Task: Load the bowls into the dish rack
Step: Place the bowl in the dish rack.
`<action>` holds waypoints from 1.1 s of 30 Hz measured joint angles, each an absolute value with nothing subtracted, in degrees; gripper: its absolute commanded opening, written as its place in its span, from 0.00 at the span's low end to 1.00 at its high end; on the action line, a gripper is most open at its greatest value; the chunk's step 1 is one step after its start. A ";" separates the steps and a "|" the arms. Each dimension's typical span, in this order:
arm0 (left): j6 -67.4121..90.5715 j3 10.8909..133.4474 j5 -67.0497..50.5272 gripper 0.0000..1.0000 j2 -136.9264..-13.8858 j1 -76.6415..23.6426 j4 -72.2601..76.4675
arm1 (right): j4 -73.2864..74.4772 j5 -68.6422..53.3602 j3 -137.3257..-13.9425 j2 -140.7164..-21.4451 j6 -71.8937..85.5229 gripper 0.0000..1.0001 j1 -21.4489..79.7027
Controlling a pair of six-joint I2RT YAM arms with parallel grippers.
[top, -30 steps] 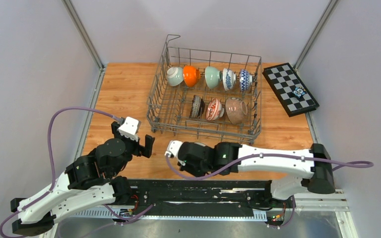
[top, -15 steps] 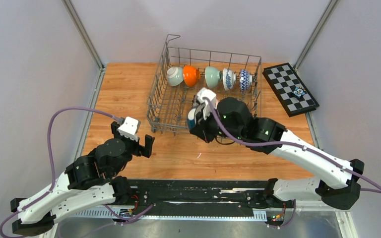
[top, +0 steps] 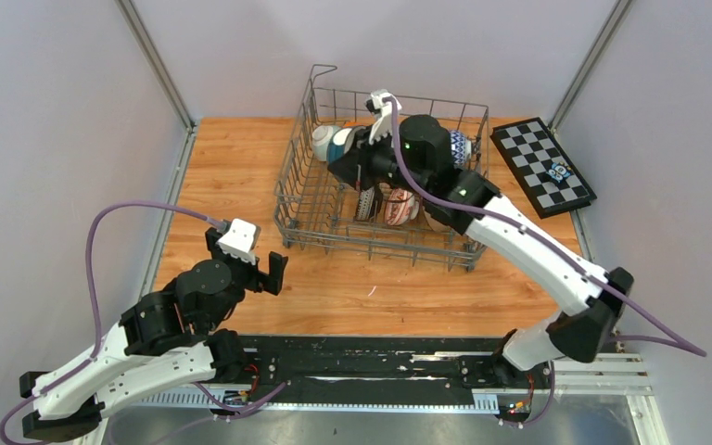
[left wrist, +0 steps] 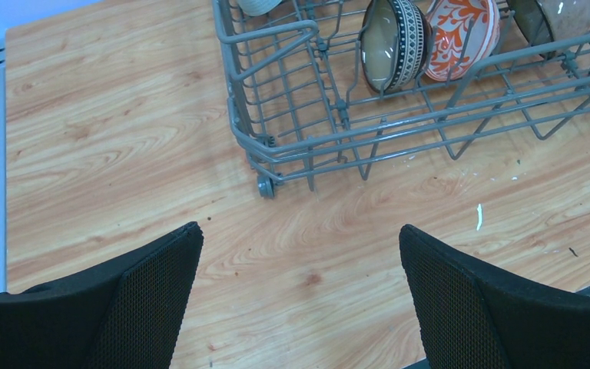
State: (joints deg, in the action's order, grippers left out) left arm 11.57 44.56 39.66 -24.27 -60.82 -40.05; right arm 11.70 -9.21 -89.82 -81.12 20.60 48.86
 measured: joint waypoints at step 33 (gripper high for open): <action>11.55 44.53 38.74 1.00 -22.33 -60.82 -40.03 | -23.68 -25.78 -91.70 -117.36 47.40 0.03 37.67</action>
